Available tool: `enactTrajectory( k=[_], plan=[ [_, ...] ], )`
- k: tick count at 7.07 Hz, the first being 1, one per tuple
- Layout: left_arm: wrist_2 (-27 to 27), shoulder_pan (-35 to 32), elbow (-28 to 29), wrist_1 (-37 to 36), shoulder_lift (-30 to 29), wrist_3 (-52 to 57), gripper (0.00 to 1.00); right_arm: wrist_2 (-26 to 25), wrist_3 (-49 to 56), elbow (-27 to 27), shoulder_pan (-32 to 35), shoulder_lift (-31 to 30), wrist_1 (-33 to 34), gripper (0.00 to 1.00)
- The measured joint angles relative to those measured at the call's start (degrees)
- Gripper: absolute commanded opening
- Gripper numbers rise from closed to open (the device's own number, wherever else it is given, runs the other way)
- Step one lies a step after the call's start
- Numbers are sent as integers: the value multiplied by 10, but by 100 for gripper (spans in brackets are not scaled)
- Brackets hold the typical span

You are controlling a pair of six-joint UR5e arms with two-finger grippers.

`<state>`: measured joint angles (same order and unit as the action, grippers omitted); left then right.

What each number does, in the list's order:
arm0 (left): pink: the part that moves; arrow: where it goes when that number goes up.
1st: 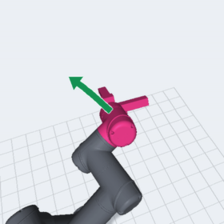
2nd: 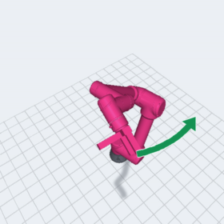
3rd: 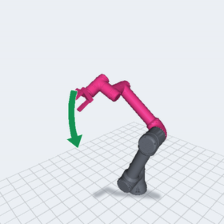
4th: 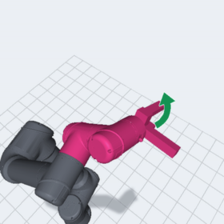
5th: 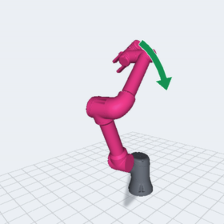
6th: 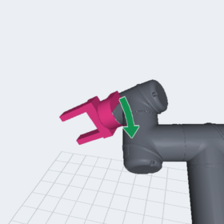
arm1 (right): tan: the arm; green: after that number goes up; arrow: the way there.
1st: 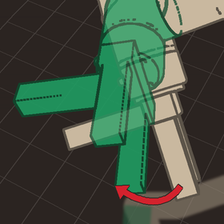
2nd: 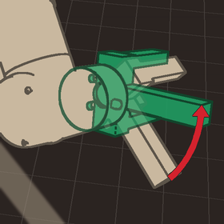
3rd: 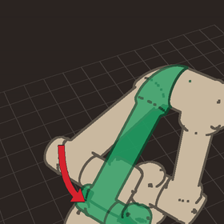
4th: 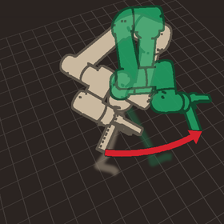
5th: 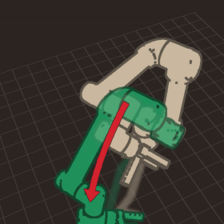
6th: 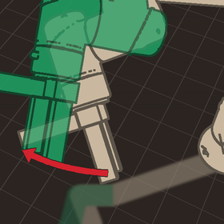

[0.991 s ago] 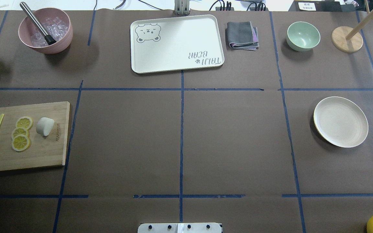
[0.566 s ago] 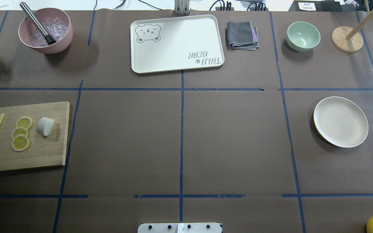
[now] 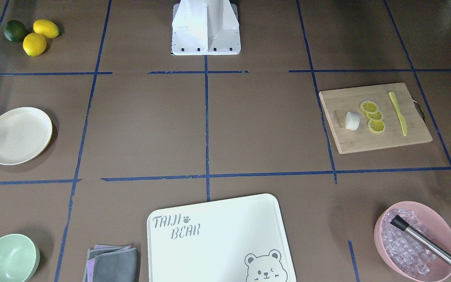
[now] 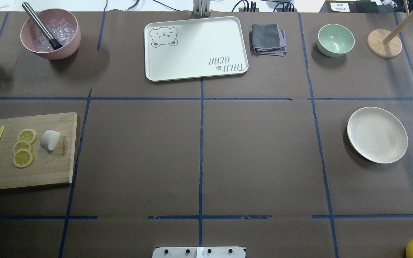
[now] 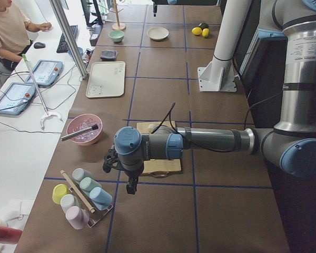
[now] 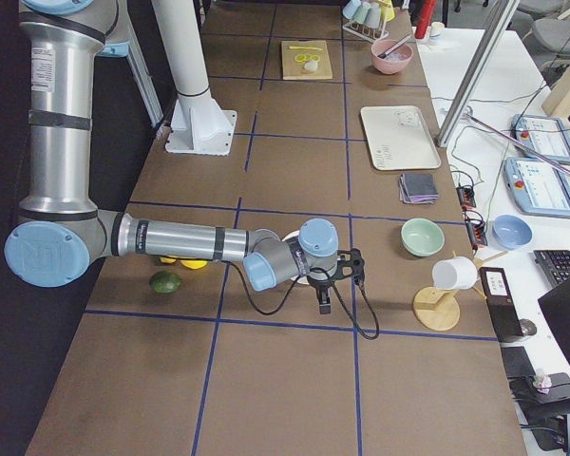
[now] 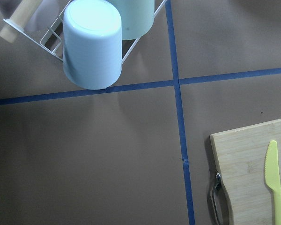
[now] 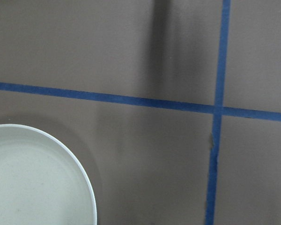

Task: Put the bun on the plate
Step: 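Reach the right gripper to the cream plate rim and grip it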

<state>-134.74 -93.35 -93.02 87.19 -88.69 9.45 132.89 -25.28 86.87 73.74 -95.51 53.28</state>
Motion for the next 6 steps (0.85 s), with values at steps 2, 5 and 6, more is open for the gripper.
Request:
enactTrajectory(
  k=[2,5,6],
  plan=[
    [0,0,2,0,0,0,100,-7,-119,-26,-72,-2,-116,93],
    [0,1,3,0,0,0,100,-14,-142,-47,-108,-6,-143,8],
    [0,1,3,0,0,0,100,-14,-141,-48,-109,-11,-143,1]
  ],
)
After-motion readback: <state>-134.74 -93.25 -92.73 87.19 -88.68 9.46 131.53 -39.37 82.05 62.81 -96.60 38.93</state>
